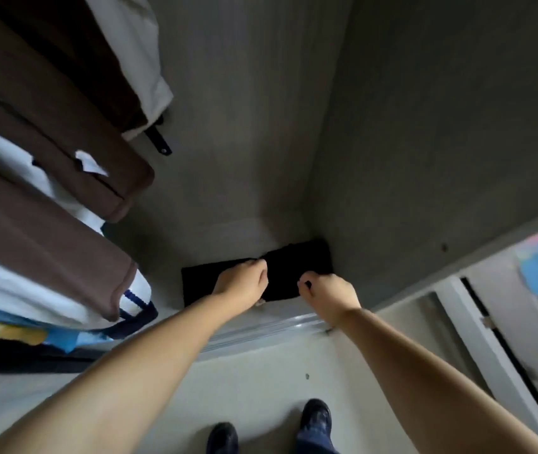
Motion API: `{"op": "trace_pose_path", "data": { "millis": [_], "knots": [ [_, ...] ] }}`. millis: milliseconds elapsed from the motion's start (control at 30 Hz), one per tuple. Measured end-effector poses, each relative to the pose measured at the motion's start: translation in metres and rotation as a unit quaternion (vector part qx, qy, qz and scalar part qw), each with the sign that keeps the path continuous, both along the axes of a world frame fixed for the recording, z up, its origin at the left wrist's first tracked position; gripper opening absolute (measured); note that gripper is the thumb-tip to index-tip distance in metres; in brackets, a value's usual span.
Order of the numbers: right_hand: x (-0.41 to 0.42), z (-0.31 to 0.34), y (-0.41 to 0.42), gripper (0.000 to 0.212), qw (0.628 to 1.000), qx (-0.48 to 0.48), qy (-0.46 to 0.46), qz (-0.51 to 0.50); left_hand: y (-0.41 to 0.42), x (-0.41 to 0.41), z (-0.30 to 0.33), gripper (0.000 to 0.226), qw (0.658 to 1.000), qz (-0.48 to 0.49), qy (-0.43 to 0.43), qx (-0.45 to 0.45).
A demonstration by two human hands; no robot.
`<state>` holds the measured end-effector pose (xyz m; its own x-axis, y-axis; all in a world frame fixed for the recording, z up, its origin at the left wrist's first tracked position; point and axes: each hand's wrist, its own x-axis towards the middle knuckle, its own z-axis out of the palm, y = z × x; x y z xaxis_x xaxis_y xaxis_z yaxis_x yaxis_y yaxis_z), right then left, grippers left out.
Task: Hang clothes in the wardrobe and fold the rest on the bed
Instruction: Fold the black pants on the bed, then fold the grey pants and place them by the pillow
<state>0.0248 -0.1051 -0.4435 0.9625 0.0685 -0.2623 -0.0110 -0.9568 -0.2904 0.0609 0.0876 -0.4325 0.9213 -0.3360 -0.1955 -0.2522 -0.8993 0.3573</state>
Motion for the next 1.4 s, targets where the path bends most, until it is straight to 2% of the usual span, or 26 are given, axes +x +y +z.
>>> {"op": "trace_pose_path", "data": {
  "millis": [200,300,467,733,900,1067,1233,1400],
  "knots": [
    [-0.080,0.108,-0.049,0.031,0.989,-0.006,-0.041,-0.141,-0.058,-0.038,0.108,0.017,0.989,-0.127,0.035,-0.073],
    [-0.132,0.149,-0.077,0.034,0.976,-0.009,-0.051,-0.213,-0.103,-0.070,0.151,0.020,0.973,-0.224,0.016,-0.058],
    [-0.227,0.198,-0.141,0.041,0.949,-0.068,-0.023,-0.306,-0.199,-0.127,0.204,0.024,0.918,-0.393,-0.047,-0.036],
    [-0.399,0.248,-0.279,0.046,0.892,-0.109,0.039,-0.438,-0.385,-0.255,0.262,0.031,0.829,-0.541,-0.138,-0.019],
    [-0.510,0.261,-0.354,0.042,0.855,-0.128,0.049,-0.501,-0.487,-0.354,0.269,0.032,0.788,-0.595,-0.154,-0.026],
    [-0.597,0.262,-0.406,0.043,0.821,-0.102,0.064,-0.558,-0.563,-0.430,0.259,0.032,0.746,-0.652,-0.136,-0.008],
    [-0.651,0.251,-0.454,0.040,0.790,-0.072,0.093,-0.601,-0.631,-0.476,0.254,0.032,0.720,-0.683,-0.123,-0.008],
    [-0.665,0.226,-0.519,0.037,0.771,-0.060,0.132,-0.620,-0.704,-0.489,0.228,0.033,0.708,-0.698,-0.110,-0.002]
  ]
}}
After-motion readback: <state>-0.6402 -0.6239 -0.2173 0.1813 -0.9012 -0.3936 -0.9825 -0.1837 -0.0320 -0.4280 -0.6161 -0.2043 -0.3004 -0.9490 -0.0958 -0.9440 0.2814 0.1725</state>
